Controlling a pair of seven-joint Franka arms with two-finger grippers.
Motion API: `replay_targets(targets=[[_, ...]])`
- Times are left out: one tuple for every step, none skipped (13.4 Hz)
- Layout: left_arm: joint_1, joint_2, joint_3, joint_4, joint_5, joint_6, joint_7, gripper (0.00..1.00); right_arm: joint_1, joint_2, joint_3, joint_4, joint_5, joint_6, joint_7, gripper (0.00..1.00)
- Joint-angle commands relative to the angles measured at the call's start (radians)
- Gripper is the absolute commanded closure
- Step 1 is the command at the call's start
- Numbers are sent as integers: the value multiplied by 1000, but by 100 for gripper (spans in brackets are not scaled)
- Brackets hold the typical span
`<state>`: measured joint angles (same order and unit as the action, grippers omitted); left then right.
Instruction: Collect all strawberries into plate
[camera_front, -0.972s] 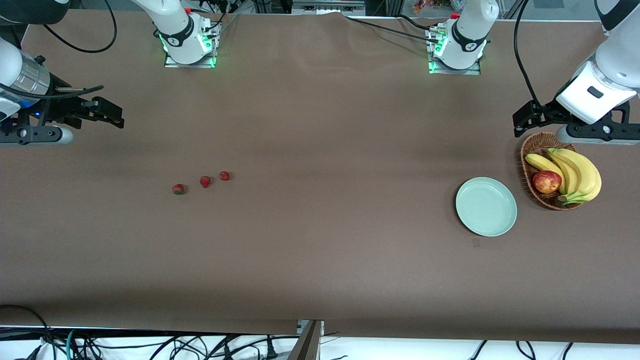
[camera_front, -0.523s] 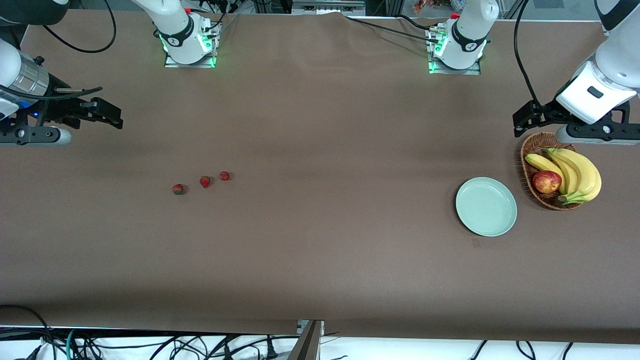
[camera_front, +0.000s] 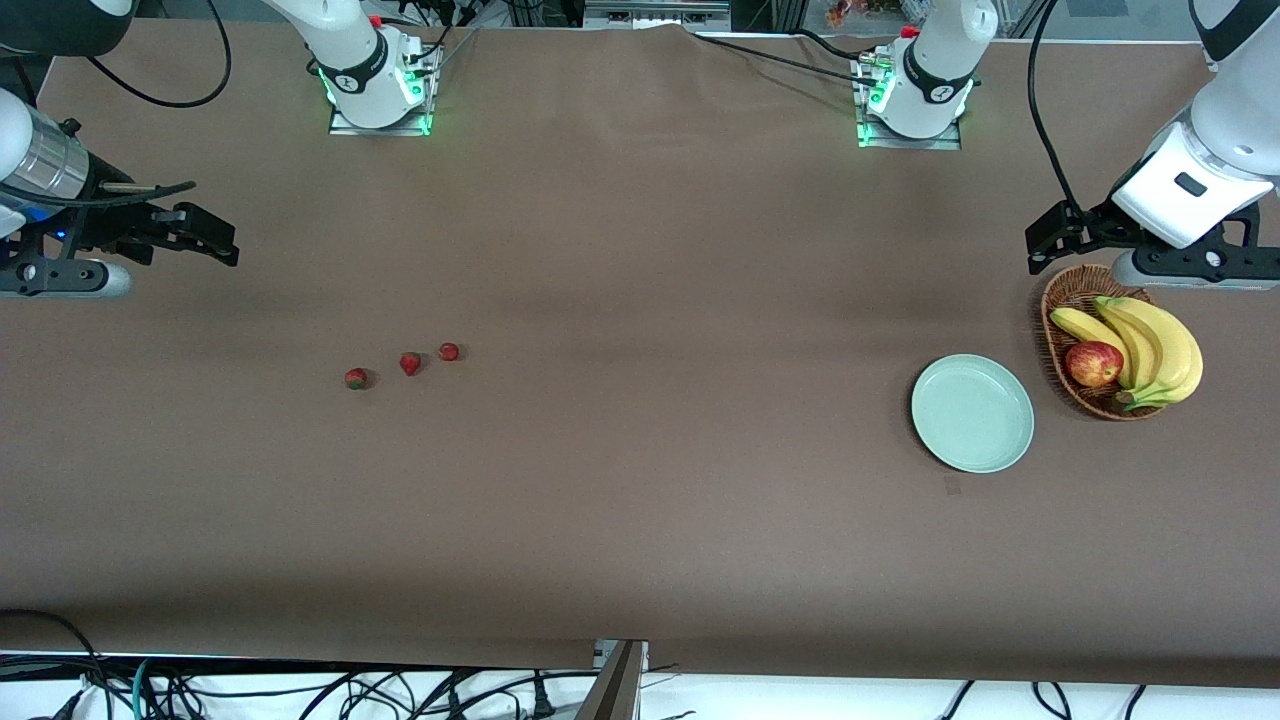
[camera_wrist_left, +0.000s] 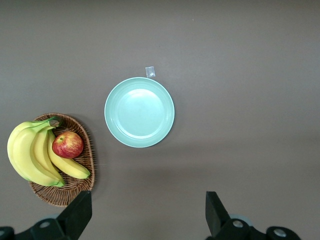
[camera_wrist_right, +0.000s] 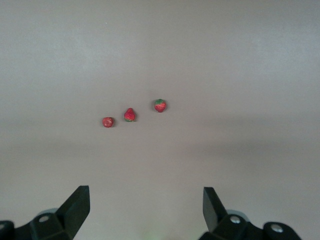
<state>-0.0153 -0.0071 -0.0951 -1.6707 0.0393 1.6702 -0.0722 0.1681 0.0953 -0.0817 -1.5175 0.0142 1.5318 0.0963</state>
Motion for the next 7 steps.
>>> replay_targets(targets=[[0, -5, 5, 16, -18, -23, 22, 0, -7, 32, 7, 28, -16, 2, -1, 0], [0, -5, 5, 16, -18, -33, 23, 0, -6, 37, 7, 19, -26, 1, -6, 0], [0, -5, 5, 16, -18, -37, 25, 0, 1, 53, 7, 7, -43, -7, -6, 0], [0, -5, 5, 16, -18, -37, 25, 0, 1, 85, 8, 8, -37, 7, -1, 0], [0, -5, 5, 16, -18, -37, 25, 0, 1, 124, 8, 17, -34, 16, -12, 0], [0, -5, 5, 16, -18, -37, 25, 0, -1, 162, 11, 17, -28, 31, -16, 0], [0, -5, 5, 16, -18, -37, 25, 0, 1, 202, 11, 2, -26, 86, -39, 0]])
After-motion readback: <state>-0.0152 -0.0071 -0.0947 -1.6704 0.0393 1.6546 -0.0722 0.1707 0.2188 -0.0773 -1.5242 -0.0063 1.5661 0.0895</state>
